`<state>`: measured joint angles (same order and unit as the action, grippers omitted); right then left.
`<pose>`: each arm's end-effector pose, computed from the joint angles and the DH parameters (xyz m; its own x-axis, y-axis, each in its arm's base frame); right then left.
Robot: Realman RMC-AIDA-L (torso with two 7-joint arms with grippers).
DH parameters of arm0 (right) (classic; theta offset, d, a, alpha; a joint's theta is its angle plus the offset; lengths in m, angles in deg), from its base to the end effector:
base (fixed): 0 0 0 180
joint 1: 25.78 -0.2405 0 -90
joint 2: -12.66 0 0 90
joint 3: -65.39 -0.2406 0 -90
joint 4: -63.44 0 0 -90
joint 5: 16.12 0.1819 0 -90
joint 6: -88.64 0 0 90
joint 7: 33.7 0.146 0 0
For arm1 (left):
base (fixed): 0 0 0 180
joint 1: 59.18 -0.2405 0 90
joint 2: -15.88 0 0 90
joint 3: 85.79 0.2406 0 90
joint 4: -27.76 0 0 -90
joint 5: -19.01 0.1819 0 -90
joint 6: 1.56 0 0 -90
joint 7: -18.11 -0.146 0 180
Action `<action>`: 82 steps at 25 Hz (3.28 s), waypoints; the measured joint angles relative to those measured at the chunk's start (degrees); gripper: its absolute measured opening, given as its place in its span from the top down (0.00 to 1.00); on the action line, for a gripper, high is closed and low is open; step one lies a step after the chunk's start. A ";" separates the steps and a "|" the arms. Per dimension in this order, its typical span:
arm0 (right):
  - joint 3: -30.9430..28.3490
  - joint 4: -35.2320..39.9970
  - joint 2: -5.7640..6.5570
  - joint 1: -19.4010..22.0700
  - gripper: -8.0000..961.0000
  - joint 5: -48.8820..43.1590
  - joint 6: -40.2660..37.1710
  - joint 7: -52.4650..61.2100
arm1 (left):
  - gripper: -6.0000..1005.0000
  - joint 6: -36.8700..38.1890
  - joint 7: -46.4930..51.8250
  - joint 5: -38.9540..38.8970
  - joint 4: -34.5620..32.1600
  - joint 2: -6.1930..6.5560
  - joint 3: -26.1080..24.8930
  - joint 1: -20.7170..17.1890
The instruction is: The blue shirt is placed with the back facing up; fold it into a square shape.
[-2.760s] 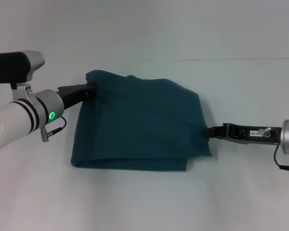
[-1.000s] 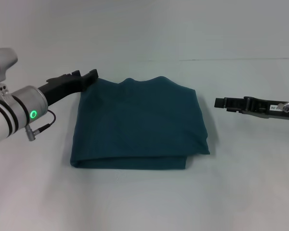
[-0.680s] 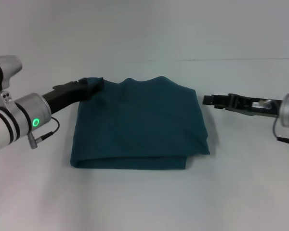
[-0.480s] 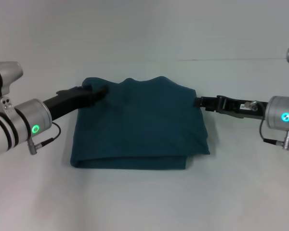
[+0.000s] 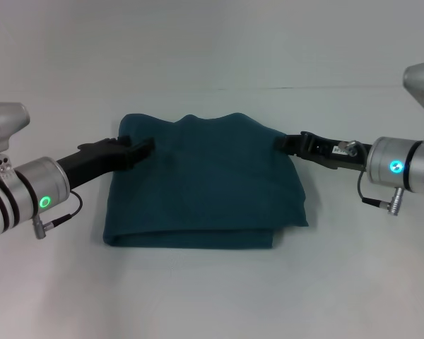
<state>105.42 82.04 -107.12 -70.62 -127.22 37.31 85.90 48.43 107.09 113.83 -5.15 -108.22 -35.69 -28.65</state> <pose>0.2251 0.3824 -0.0414 0.1587 -0.7738 -0.6133 -0.9792 -0.2028 0.0025 -0.2514 0.3577 -0.0224 0.5265 0.4982 0.6889 0.8377 -0.4423 -0.3204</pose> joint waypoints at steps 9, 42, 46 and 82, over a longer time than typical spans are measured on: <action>0.28 -1.64 -0.30 -1.38 0.73 0.05 2.57 -0.35 | 0.44 0.11 -1.07 0.02 0.00 0.00 -0.29 -0.30; 0.58 -2.91 -0.19 -1.30 0.98 4.42 6.40 -10.53 | 0.44 -2.79 -1.27 -0.02 0.28 0.01 -0.35 -0.07; 0.58 -3.02 -0.18 -0.88 0.98 4.45 6.42 -10.70 | 0.44 -3.28 -1.27 -0.07 0.33 0.00 -0.35 0.02; 10.60 2.41 1.52 0.81 0.99 3.93 -8.68 -10.01 | 0.44 -3.35 -1.46 0.01 0.13 0.14 -2.64 -0.87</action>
<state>116.02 84.45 -105.61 -69.80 -123.30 28.63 75.89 45.08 105.63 113.85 -5.02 -108.08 -38.33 -29.53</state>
